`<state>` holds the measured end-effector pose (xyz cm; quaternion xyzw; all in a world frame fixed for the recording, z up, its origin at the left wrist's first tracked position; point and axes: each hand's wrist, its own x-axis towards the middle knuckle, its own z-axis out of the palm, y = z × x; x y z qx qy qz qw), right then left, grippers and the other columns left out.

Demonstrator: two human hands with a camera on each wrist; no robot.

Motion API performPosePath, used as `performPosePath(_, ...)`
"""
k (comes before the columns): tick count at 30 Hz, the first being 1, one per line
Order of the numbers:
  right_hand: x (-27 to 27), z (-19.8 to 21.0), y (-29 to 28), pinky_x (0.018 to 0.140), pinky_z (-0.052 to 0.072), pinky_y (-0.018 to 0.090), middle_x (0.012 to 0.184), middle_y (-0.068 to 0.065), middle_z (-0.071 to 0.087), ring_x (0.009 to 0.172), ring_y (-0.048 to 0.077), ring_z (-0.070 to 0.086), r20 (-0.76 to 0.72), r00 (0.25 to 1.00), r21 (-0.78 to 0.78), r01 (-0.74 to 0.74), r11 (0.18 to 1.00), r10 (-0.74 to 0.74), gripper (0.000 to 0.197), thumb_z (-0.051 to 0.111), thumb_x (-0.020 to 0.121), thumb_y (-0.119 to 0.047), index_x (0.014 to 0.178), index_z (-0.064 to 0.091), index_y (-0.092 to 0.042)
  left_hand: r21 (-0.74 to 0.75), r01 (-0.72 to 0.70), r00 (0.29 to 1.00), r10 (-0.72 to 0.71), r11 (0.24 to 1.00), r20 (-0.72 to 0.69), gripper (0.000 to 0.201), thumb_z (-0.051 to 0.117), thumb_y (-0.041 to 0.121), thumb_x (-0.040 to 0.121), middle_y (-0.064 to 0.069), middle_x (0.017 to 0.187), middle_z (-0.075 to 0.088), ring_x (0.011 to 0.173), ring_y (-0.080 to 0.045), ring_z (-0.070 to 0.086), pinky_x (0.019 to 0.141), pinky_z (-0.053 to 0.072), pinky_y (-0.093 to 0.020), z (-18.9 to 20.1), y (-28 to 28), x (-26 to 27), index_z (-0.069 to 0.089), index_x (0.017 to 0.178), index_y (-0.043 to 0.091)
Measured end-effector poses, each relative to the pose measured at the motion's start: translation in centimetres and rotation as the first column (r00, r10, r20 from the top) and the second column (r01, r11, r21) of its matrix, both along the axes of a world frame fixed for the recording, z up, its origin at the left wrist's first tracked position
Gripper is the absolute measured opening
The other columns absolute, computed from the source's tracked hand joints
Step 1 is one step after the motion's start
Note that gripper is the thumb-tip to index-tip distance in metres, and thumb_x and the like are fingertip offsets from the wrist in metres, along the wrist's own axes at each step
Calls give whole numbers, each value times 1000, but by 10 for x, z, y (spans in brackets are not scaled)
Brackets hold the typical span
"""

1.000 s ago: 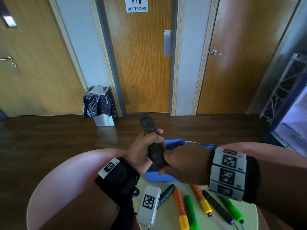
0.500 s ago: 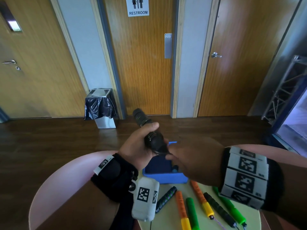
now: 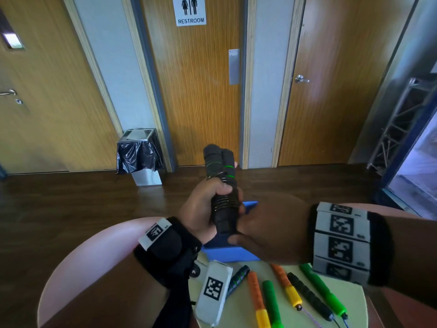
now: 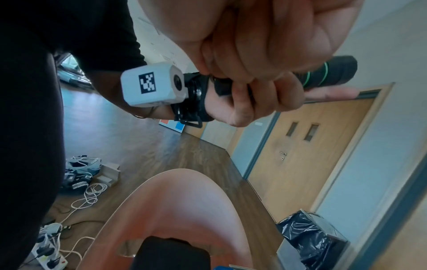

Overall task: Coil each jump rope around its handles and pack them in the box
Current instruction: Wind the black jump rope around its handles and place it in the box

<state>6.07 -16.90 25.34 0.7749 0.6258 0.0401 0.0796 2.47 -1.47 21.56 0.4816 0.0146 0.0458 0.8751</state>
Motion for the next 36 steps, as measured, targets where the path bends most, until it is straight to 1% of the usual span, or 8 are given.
performPosePath(4,4,15,-6,81,50,36,103,-1,65,93,24,63,-78,997,62,26,998,-22,51,20,102,-54,108,62,-26,73,47,995,-54,996,87,61,60,18,61,-20,77,48,59,-27,51,60,41,-35,8,9,-2,58,121,8)
performPosePath(14,13,23,-14,62,37,25,89,-6,70,76,15,64,-97,994,167,-39,985,55,54,15,93,-57,109,63,-39,257,124,985,-150,959,86,76,61,15,58,-20,76,50,55,-26,49,61,39,-39,10,8,-10,41,120,-23)
performPosePath(19,14,16,-15,62,42,29,88,-2,69,76,20,65,-57,998,131,-25,991,33,67,3,90,-60,110,62,-37,208,183,979,-197,961,49,80,60,13,63,-21,80,51,61,-28,51,62,45,-38,6,11,-10,44,140,5)
performPosePath(22,18,8,-15,63,41,30,92,-1,67,81,22,64,-38,997,138,77,987,-73,49,17,100,-57,110,57,-31,153,92,995,-96,984,13,65,65,15,64,-23,90,54,67,-31,58,63,50,-38,1,13,-3,47,124,-1)
performPosePath(26,23,-6,-13,68,39,28,88,-10,59,81,11,56,-191,962,138,222,965,-194,27,33,102,-49,93,52,-31,36,-7,1000,8,999,-22,61,64,14,80,-21,110,60,95,-34,62,71,56,-45,-7,11,-1,44,136,-1)
performPosePath(29,28,-21,-10,59,29,16,68,-14,49,65,0,47,-443,871,194,324,926,-211,30,51,99,-35,70,45,-30,-2,-52,999,52,999,5,47,54,25,91,-18,112,61,105,-29,59,82,54,-42,-11,6,-2,50,133,3)
performPosePath(32,31,-32,-5,61,43,21,74,-6,62,68,6,58,-658,703,128,458,880,-270,25,57,97,-28,72,55,-27,5,-82,997,82,997,9,52,58,36,89,-22,110,58,92,-31,61,79,53,-46,-11,1,-2,54,128,2)
performPosePath(36,26,-39,-1,60,55,28,82,3,70,74,18,68,-926,218,-145,546,825,-307,8,51,100,-13,93,55,-12,115,-116,993,111,987,50,48,62,35,90,-28,105,57,88,-39,57,82,42,-60,-14,-3,-2,53,115,-4)
